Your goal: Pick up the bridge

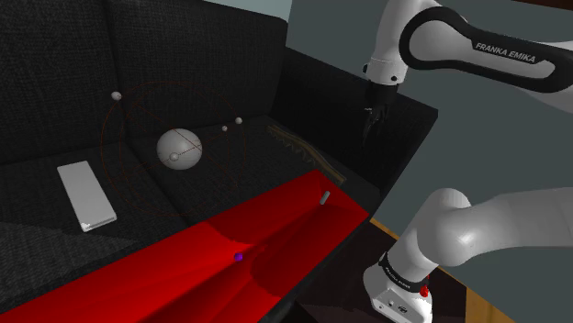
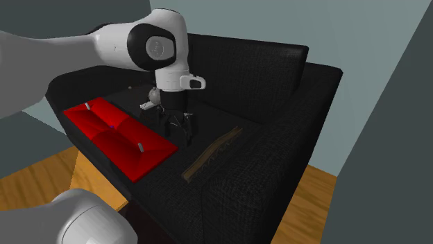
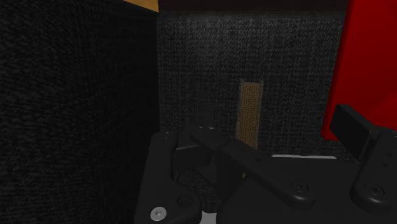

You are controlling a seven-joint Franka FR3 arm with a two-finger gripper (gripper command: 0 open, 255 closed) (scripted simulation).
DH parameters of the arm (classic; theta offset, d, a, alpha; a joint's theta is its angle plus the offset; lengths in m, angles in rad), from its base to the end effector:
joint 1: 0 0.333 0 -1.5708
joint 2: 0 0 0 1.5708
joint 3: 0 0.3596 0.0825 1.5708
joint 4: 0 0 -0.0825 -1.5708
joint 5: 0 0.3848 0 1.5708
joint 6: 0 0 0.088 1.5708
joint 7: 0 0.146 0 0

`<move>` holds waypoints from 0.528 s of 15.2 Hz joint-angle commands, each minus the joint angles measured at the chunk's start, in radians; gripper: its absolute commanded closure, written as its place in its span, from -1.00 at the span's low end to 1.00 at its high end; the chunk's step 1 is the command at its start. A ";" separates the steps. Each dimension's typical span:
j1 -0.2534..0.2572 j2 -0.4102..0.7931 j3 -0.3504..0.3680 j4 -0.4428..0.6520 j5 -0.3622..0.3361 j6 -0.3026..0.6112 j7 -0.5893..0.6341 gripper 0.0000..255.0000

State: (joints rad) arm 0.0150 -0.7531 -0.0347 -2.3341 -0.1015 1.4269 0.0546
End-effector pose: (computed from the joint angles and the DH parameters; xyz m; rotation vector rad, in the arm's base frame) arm 0.2643 -0.0243 0.5729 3.0498 -0.1066 -0.2333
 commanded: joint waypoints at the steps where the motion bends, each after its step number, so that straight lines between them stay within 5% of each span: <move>1: 0.000 0.000 0.000 0.000 0.000 0.000 0.000 -1.00; 8: -0.001 0.205 -0.023 0.015 -0.005 0.228 0.003 -1.00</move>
State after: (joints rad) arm 0.0138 -0.5804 -0.0552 -2.3227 -0.1072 1.6192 0.0560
